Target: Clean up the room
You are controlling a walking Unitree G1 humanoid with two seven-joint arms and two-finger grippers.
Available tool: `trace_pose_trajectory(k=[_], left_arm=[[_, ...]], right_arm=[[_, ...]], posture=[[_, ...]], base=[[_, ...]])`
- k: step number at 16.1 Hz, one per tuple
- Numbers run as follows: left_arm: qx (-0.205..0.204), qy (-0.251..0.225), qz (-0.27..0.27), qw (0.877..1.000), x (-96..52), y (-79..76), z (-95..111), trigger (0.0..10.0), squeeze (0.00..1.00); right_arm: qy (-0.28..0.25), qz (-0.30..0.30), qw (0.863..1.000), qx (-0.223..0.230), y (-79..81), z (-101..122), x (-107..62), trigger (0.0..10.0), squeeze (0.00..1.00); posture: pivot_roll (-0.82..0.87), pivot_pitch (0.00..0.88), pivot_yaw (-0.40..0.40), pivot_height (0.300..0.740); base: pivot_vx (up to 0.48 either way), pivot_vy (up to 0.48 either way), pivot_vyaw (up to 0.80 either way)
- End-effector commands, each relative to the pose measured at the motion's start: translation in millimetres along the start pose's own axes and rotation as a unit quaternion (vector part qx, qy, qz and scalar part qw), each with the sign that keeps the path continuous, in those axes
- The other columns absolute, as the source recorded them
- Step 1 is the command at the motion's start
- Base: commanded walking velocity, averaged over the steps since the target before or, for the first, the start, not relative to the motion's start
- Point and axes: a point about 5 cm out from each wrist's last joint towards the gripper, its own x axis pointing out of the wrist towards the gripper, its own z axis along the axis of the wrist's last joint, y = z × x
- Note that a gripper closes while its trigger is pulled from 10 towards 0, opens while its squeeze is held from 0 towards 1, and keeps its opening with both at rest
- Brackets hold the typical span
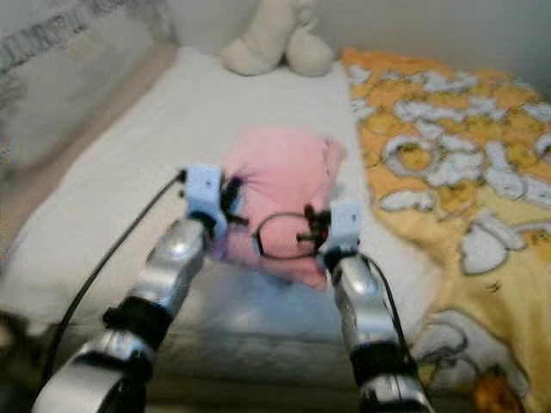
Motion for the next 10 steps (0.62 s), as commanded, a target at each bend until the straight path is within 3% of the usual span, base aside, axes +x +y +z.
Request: trace_pose_trajectory(k=[1, 2, 8, 10], left_arm=[[0.008, -0.041, 0.015, 0.999, 7.6, 7.3, 26, 10.0, 0.00], [-0.013, -0.053, 0.014, 0.998, 8.3, 8.6, 30, 10.0, 0.00], [-0.013, -0.046, -0.021, 0.999, 11.2, -4.1, 26, 10.0, 0.00], [-0.003, -0.043, -0.022, 0.999, 9.6, -3.7, 22, 10.0, 0.00]], right_arm=[[-0.003, -0.001, 1.000, -0.005, -0.9, 2, 1.1, 10.0, 0.00], [-0.007, -0.002, 1.000, -0.005, -0.4, 4, 2.1, 10.0, 0.00], [-0.009, -0.025, 1.000, -0.012, -11.0, 4, -0.8, 10.0, 0.00], [0.002, -0.030, 0.999, -0.032, -13.4, 5, 0.0, 10.0, 0.00]], posture=[[0.19, 0.000, -0.035, 0.740], [0.18, 0.000, -0.023, 0.740], [0.11, 0.000, 0.008, 0.740], [0.10, 0.000, 0.002, 0.740]], base=[[0.000, 0.480, 0.41], [0.000, 0.480, 0.41], [0.000, 0.480, 0.41], [0.000, 0.000, 0.00]])
